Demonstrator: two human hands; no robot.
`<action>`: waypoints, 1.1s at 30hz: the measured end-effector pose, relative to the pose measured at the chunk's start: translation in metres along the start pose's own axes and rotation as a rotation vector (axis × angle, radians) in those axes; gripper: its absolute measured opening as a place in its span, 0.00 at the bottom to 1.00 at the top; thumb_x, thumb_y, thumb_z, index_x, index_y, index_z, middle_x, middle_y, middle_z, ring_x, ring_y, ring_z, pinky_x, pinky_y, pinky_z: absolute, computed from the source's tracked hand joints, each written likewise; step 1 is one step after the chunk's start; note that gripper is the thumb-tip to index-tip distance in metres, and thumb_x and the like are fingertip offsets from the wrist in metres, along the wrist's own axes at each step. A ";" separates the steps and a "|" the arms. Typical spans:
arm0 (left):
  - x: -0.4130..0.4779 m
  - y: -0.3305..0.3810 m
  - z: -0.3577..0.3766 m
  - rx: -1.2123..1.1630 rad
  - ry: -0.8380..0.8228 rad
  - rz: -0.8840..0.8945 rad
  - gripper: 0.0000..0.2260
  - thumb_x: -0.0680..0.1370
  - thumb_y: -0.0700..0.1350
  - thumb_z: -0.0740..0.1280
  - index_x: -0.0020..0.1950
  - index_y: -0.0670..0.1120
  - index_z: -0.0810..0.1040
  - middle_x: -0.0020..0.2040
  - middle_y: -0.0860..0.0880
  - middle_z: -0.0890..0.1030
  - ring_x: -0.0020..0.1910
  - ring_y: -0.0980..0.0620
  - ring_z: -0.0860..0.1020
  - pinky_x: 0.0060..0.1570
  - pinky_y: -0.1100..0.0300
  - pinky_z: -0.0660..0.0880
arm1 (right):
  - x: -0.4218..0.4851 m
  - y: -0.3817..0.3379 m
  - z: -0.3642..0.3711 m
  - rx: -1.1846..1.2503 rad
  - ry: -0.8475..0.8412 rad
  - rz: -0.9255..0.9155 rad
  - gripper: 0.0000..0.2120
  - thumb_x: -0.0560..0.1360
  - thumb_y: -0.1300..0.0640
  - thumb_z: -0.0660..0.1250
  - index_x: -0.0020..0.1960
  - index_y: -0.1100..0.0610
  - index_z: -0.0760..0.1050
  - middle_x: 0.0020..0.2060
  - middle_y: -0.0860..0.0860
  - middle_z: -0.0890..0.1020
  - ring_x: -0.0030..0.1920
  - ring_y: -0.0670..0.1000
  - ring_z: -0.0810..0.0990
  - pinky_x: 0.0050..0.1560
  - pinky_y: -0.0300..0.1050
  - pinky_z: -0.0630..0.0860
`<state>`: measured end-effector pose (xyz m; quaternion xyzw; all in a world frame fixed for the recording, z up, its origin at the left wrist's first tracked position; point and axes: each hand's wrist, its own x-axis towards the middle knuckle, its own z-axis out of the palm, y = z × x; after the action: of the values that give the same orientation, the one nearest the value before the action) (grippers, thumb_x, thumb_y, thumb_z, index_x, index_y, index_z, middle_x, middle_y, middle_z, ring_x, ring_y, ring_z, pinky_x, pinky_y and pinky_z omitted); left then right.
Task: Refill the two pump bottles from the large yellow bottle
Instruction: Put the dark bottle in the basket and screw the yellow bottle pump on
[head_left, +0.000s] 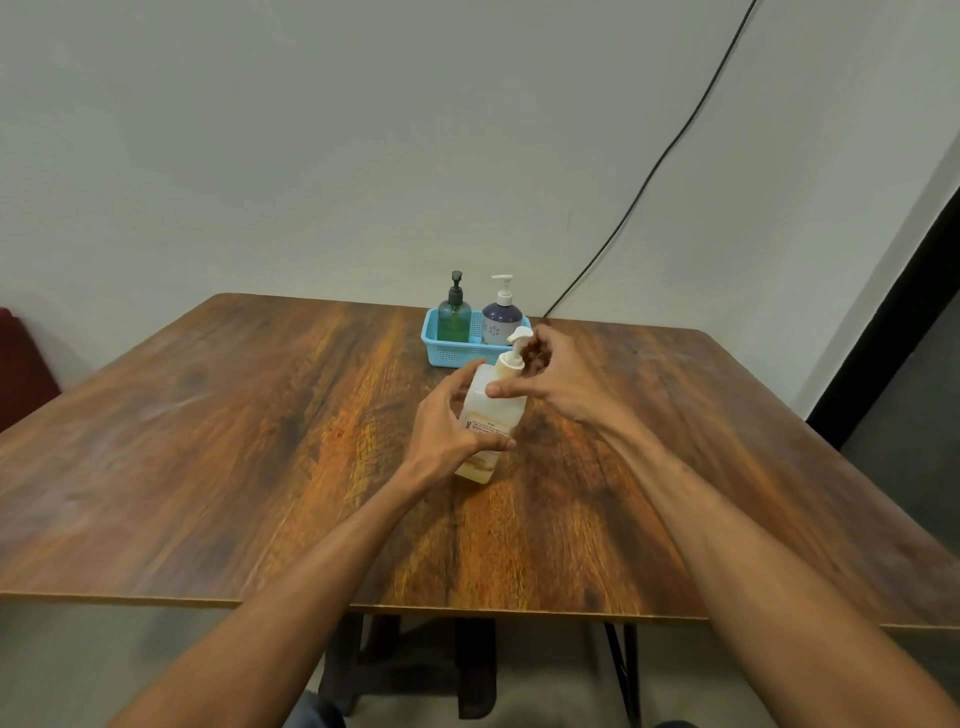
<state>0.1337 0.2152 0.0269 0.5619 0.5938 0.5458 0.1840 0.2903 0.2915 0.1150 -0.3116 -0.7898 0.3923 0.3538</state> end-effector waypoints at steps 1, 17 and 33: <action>0.000 0.000 0.000 0.001 0.000 -0.003 0.48 0.59 0.50 0.84 0.75 0.53 0.67 0.65 0.56 0.77 0.58 0.66 0.74 0.47 0.73 0.71 | -0.001 0.001 -0.001 0.038 -0.005 0.013 0.26 0.63 0.59 0.82 0.57 0.60 0.76 0.48 0.54 0.80 0.43 0.46 0.77 0.42 0.34 0.77; -0.005 -0.003 0.003 0.012 -0.007 -0.018 0.47 0.59 0.50 0.84 0.74 0.53 0.67 0.62 0.60 0.74 0.55 0.70 0.73 0.47 0.75 0.68 | -0.012 0.005 0.006 0.080 0.027 0.039 0.19 0.68 0.65 0.78 0.56 0.57 0.79 0.52 0.55 0.82 0.51 0.54 0.79 0.49 0.40 0.80; -0.006 0.009 0.004 -0.015 0.027 -0.018 0.47 0.59 0.49 0.85 0.74 0.50 0.68 0.65 0.53 0.77 0.59 0.58 0.77 0.53 0.66 0.76 | -0.014 -0.001 0.021 0.200 0.217 0.022 0.21 0.63 0.65 0.81 0.51 0.64 0.76 0.43 0.52 0.79 0.41 0.45 0.76 0.39 0.34 0.77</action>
<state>0.1431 0.2096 0.0306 0.5477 0.5970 0.5562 0.1851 0.2811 0.2724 0.1023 -0.3238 -0.7004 0.4369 0.4623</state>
